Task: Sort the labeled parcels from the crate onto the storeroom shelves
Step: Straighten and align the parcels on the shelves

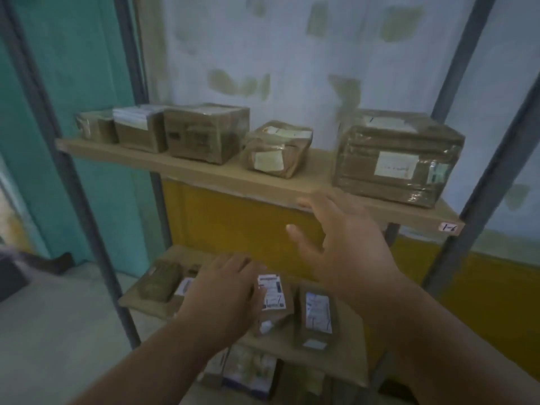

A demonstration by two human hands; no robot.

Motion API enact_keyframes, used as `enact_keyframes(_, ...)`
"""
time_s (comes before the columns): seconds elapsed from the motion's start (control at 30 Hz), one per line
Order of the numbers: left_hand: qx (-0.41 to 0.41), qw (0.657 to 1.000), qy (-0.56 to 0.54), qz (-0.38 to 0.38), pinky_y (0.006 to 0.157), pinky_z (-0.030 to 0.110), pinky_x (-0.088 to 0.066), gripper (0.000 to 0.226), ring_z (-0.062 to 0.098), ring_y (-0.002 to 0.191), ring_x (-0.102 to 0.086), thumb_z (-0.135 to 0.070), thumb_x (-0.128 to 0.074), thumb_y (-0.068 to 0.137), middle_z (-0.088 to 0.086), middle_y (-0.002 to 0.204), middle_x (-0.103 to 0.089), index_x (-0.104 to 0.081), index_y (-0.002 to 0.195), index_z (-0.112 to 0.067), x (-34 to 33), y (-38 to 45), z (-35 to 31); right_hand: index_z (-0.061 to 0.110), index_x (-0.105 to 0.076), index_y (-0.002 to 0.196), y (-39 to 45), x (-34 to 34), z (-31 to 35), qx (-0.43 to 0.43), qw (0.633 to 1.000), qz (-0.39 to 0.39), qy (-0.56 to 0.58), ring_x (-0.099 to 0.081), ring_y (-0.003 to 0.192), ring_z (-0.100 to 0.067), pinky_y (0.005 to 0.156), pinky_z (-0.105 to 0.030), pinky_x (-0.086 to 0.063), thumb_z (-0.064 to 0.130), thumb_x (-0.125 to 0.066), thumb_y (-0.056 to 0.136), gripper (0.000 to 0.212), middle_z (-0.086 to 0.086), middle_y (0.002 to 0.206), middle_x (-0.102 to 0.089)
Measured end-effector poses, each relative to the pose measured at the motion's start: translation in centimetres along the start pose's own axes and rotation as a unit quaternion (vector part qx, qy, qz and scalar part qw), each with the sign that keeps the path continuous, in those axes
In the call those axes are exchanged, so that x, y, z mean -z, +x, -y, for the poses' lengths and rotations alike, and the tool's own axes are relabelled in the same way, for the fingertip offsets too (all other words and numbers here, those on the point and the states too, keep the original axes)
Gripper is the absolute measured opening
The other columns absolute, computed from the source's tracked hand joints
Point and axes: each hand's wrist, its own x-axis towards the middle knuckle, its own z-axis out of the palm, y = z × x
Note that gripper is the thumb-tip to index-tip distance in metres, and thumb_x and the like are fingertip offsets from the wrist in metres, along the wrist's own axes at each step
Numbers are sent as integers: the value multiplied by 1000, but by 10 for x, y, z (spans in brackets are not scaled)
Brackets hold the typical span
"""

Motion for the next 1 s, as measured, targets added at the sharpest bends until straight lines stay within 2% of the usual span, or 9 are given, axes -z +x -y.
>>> enact_keyframes(0.17, 20, 995, -41, 92, 98, 31, -42, 37, 13, 115, -51, -43, -52, 95, -10, 127, -55, -54, 131, -32, -57, -7, 12, 14, -65, 119, -27, -55, -16, -25, 998, 56, 16, -60, 104, -20, 86, -32, -49, 35, -62, 92, 34, -2, 114, -65)
enact_keyframes(0.3, 7, 986, -92, 139, 96, 31, -42, 37, 13, 116, -51, -44, -51, 95, -11, 127, -55, -50, 131, -36, -114, -5, 23, 14, -66, 116, -54, -96, -41, -87, 991, 102, -10, -60, 103, -22, 82, -29, -44, 31, -67, 91, 30, -2, 113, -64)
enact_keyframes(0.4, -17, 977, -95, 189, 101, 35, -42, 46, 16, 121, -49, -44, -48, 95, -9, 134, -52, -44, 140, -35, -159, 4, 26, 16, -65, 116, -73, -125, -68, -155, 973, 167, -34, -58, 104, -22, 80, -26, -37, 34, -67, 91, 30, -1, 114, -63)
enact_keyframes(0.47, -14, 971, -102, 216, 104, 37, -40, 48, 19, 126, -47, -44, -50, 95, -7, 139, -50, -44, 141, -32, -189, 13, 21, 18, -62, 124, -81, -143, -91, -204, 950, 232, -40, -54, 113, -25, 83, -28, -37, 34, -66, 93, 35, -3, 124, -59)
enact_keyframes(0.57, -3, 961, -116, 251, 102, 38, -42, 52, 22, 126, -48, -46, -54, 94, -3, 140, -51, -41, 141, -29, -228, 28, 4, 22, -54, 136, -85, -170, -134, -265, 904, 331, -52, -46, 128, -25, 94, -32, -41, 36, -63, 96, 44, -2, 139, -49)
enact_keyframes(0.67, 22, 952, -139, 272, 93, 39, -50, 54, 24, 117, -57, -43, -58, 93, 0, 136, -55, -40, 141, -26, -263, 40, -14, 24, -52, 139, -87, -205, -177, -281, 879, 379, -61, -46, 129, -26, 97, -38, -47, 33, -65, 95, 47, -2, 141, -48)
enact_keyframes(0.73, 35, 951, -135, 275, 88, 38, -53, 53, 24, 114, -59, -39, -59, 94, 1, 137, -54, -38, 141, -26, -283, 43, -23, 23, -52, 140, -90, -234, -203, -273, 867, 411, -62, -47, 130, -29, 102, -43, -46, 30, -67, 94, 50, -5, 143, -48)
enact_keyframes(0.87, 62, 947, -86, 305, 85, 40, -54, 51, 28, 113, -58, -29, -54, 97, 6, 142, -48, -34, 144, -33, -319, 41, -34, 24, -45, 148, -97, -282, -245, -242, 832, 490, -96, -43, 136, -27, 109, -41, -42, 26, -63, 96, 55, -5, 153, -41)
enact_keyframes(1.0, 90, 944, -88, 305, 78, 38, -54, 50, 27, 101, -63, -19, -53, 96, 5, 130, -58, -38, 141, -35, -345, 44, -36, 20, -37, 153, -109, -311, -270, -207, 776, 586, -110, -42, 139, -30, 110, -41, -41, 10, -52, 98, 58, -10, 158, -35)
